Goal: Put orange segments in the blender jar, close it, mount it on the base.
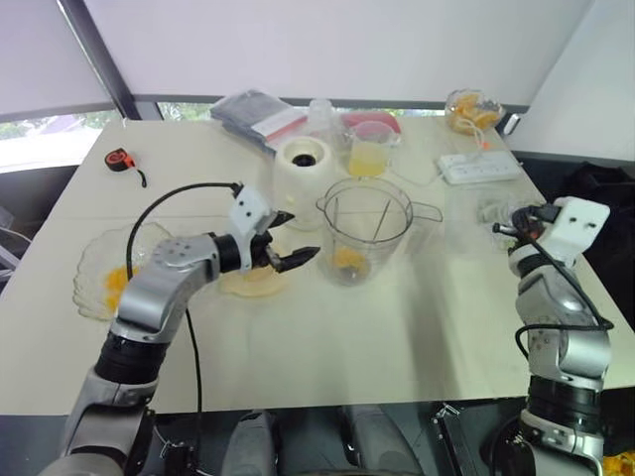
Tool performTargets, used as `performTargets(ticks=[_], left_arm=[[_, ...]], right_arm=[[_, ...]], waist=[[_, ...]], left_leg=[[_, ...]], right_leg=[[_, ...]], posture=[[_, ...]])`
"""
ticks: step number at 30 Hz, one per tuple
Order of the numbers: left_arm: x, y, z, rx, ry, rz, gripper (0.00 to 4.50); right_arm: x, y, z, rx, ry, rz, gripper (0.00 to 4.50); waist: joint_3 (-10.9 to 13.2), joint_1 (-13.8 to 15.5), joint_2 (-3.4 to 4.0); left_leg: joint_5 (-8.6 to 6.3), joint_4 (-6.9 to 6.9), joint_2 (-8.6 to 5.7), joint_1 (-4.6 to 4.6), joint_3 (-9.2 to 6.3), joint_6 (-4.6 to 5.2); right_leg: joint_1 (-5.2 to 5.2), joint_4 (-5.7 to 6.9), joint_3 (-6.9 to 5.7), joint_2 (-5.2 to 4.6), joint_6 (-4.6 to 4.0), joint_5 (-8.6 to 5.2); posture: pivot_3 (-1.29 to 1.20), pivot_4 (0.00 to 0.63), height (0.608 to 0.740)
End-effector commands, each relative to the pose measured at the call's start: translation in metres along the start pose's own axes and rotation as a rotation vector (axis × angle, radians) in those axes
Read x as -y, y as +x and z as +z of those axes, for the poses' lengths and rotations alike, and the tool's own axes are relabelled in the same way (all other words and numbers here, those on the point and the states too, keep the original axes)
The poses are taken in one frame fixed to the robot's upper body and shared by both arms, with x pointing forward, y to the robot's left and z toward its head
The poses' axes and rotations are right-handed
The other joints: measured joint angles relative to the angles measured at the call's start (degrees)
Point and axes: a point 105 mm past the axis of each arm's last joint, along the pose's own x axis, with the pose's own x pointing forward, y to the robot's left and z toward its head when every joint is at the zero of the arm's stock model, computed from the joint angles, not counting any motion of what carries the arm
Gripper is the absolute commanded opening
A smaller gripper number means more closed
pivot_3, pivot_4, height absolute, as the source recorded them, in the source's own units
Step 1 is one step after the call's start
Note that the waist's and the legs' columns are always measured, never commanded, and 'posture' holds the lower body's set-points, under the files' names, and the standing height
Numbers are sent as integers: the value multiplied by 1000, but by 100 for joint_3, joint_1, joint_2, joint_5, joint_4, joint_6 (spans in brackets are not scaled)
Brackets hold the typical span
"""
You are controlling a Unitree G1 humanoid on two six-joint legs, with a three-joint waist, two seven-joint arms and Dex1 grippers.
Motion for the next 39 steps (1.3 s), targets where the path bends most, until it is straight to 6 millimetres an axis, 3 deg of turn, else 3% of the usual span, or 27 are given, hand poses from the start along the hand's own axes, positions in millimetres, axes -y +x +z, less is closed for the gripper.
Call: performTargets(ticks=[1, 12, 20, 39], left_arm=[[2, 4, 10, 29, 44, -17, 4478], [5, 6, 8, 35, 42, -17, 4478], [4, 6, 8, 43, 33, 4, 4478], [5, 8, 6, 43, 25, 2, 4478]], right_arm=[[-14, -5, 36, 117, -34, 47, 36], [-32, 5, 71, 193, 0, 92, 36], [-43, 6, 100, 290, -124, 141, 36], [-73, -12, 118, 403, -300, 277, 36]], waist=[[0, 0, 0], [2, 0, 0], [4, 2, -1], [4, 4, -1]], left_leg=[[0, -1, 0, 0, 0, 0], [0, -5, 0, -1, 2, 0], [0, -7, 0, -3, 2, 0], [0, -8, 0, -4, 3, 0]], right_leg=[[0, 0, 0, 0, 0, 0], [-4, 0, 1, 0, 0, 0], [-6, -1, 1, 0, 0, 0], [-8, -1, 1, 0, 0, 0]], posture=[[0, 150, 740], [0, 150, 740], [0, 150, 740], [0, 150, 740]])
